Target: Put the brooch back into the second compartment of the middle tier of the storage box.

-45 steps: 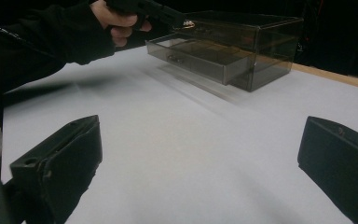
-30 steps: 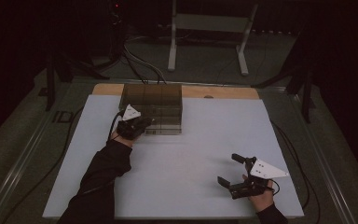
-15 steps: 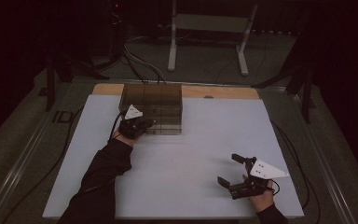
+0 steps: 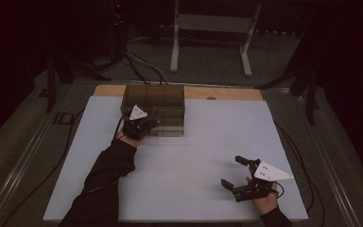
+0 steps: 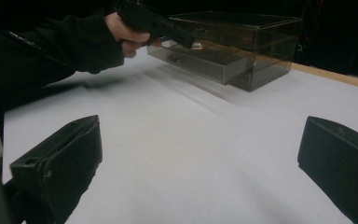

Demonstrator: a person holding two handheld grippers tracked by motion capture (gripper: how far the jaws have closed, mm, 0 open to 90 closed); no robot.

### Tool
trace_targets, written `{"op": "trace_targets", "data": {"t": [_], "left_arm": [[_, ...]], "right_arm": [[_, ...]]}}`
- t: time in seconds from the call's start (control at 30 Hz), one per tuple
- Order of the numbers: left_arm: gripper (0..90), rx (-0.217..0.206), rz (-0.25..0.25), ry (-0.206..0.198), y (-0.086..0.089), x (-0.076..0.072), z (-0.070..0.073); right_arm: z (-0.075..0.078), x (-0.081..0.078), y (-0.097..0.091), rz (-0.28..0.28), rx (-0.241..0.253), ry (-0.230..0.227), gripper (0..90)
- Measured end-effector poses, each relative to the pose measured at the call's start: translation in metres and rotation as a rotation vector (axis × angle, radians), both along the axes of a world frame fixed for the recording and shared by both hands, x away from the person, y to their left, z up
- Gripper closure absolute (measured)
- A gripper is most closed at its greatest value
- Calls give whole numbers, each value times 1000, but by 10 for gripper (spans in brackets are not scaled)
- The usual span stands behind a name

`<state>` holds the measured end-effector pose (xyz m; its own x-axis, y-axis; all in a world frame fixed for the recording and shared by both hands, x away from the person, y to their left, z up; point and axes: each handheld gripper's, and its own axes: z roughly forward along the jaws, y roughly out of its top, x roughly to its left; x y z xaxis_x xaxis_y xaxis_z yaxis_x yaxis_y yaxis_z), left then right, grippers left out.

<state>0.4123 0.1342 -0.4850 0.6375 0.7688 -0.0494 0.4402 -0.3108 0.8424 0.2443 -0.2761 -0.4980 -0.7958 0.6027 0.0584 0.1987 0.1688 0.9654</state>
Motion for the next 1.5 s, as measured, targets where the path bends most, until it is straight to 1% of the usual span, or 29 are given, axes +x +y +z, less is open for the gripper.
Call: {"op": "trace_targets", "data": {"t": [0.13, 0.2, 0.23, 0.3, 0.33, 0.4, 0.43, 0.6, 0.7, 0.73, 0.8, 0.83, 0.9, 1.0, 1.07, 1.17, 1.23, 1.27, 1.3, 1.4, 1.5], "left_arm": [[850, -20, 4, -5, 2, 1, 1], [798, -31, 8, -10, 3, 1, 2], [751, -45, 7, -9, 4, 0, 3], [678, -48, 5, -5, 3, -1, 5], [650, -51, -4, -2, 2, -1, 6], [601, -46, 1, -11, 1, -4, 7], [584, -51, -1, -4, 1, -4, 8], [438, -60, 10, 15, 1, -7, 10], [362, -48, 8, 30, 1, -8, 11], [327, -46, 15, 33, 1, -8, 10], [271, -48, 28, 39, 2, -9, 10], [256, -46, 31, 39, 3, -10, 11], [198, -49, 33, 46, 3, -11, 12], [156, -57, 34, 49, 4, -13, 14], [113, -52, 24, 55, 3, -15, 16], [80, -49, 28, 48, 3, -18, 19], [69, -59, 23, 52, 4, -19, 20], [41, -59, 23, 55, 5, -20, 21], [32, -66, 20, 56, 6, -21, 22], [21, -76, 14, 61, 10, -23, 24], [3, -94, -1, 47, 14, -25, 30]], "right_arm": [[0, 0, 0, 3, -2, 1, 0], [0, 0, 0, 1, -2, 1, 0], [0, 0, 0, 1, -1, 1, 0], [0, 0, 0, 0, -1, 0, 0], [0, 0, 0, 1, 0, 1, 0], [0, 0, 0, 1, -1, 1, 0], [0, 0, 0, 2, -2, 1, 0], [0, 0, 0, 3, -2, 1, 0], [0, 0, 1, 2, -2, 0, 0], [0, 0, 1, 4, -3, 1, 0], [0, 1, 1, 4, -6, 1, 0], [0, 0, 1, 4, -5, 1, 0], [0, 0, 1, 5, -4, 0, 0], [0, 0, 1, 5, -4, 0, 0], [0, 0, 1, 4, -3, 1, 0], [0, 1, 1, 6, -3, 1, 0], [0, 1, 1, 6, -3, 1, 0], [0, 1, 1, 5, -3, 1, 0], [0, 1, 1, 4, -3, 2, 0], [0, 1, 1, 4, -3, 3, 0], [0, 1, 1, 5, -2, 2, 0]]}}
